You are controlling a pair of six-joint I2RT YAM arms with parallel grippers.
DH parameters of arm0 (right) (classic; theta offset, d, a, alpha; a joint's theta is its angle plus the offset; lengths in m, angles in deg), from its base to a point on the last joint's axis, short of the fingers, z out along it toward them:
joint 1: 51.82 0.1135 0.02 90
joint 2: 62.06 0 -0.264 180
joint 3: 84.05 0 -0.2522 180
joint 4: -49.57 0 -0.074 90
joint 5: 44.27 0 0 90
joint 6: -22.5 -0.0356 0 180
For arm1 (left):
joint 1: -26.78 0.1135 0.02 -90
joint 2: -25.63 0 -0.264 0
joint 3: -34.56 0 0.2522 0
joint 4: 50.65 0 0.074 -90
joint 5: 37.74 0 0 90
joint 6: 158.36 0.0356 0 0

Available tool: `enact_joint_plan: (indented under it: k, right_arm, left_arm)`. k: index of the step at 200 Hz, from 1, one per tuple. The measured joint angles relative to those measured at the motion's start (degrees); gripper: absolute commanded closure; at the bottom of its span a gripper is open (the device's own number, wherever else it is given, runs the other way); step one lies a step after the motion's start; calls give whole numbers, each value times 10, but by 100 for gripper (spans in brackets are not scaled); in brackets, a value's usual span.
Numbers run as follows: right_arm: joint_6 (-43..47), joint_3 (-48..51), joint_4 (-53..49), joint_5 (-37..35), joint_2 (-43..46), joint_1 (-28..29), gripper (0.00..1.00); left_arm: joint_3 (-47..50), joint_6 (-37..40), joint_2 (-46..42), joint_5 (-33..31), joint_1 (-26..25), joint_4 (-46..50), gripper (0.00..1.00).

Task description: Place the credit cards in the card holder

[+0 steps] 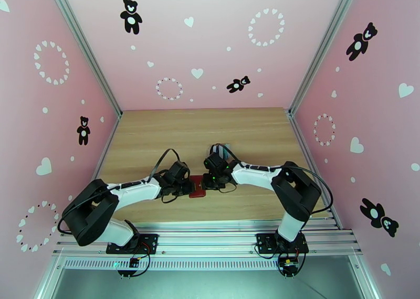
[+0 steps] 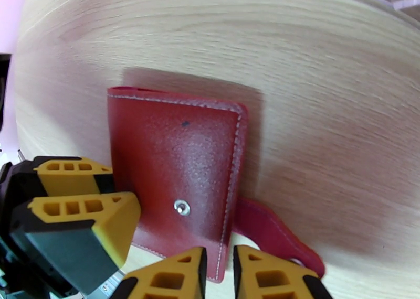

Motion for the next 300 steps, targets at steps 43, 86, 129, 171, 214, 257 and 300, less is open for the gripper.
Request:
enact_joint_plan:
  k: [43,86,129,171,214,257,300]
  right_arm:
    - [0,6,15,3,-1,-8,69]
    - [-5,14,32,15,-1,-16,68]
    - [-18,29,66,37,-2,-24,68]
    - [-26,33,84,51,-10,-26,68]
    - [-32,42,102,61,-10,-26,69]
    - [-43,52,119,72,-7,-27,70]
    - [-58,60,137,84,-5,-27,70]
  left_arm:
    - [-8,8,8,0,0,-1,69]
    - [-19,16,16,-1,0,1,63]
    - [-22,23,16,-2,0,7,61]
    - [-22,25,16,-2,4,10,62]
    - [-22,25,11,-2,14,16,63]
    - [-22,25,6,-2,17,21,63]
    - [-22,29,-11,-2,20,31,61]
